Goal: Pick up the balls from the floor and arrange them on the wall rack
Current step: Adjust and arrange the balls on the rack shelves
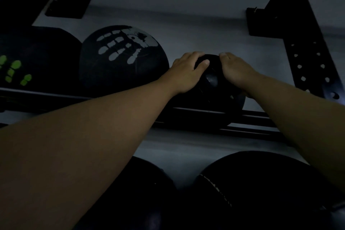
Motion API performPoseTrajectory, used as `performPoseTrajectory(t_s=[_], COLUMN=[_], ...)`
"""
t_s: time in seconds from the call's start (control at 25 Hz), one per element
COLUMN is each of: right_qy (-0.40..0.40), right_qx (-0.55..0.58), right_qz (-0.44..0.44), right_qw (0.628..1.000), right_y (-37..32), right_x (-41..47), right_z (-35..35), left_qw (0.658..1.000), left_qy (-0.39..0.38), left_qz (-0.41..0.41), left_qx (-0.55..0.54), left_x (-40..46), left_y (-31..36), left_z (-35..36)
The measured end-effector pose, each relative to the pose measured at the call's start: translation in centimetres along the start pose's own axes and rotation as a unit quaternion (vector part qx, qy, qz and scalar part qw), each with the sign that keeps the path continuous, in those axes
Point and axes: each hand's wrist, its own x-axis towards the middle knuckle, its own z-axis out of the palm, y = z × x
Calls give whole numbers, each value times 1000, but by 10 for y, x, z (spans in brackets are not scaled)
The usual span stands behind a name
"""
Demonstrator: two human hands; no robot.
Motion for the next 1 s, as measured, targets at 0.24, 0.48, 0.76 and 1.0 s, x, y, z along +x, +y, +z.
performPoseTrajectory(t_s=[0.24,0.48,0.76,1.0], right_qy=[-11,19,-4,-17], right_qx=[-49,-20,11,3], right_qz=[-29,-59,-65,-52], right_qw=[998,998,998,999], right_y=[-43,-124,-203,-194], right_x=[-7,-13,-17,-26], right_z=[12,48,103,113], left_qw=[993,974,993,998], left_qy=[-44,24,58,28], left_qz=[49,85,-21,-28], left_qx=[103,209,105,40], left_x=[-13,-40,-63,-74], left_y=[-5,-43,-125,-142], left_z=[-43,-126,-229,-202])
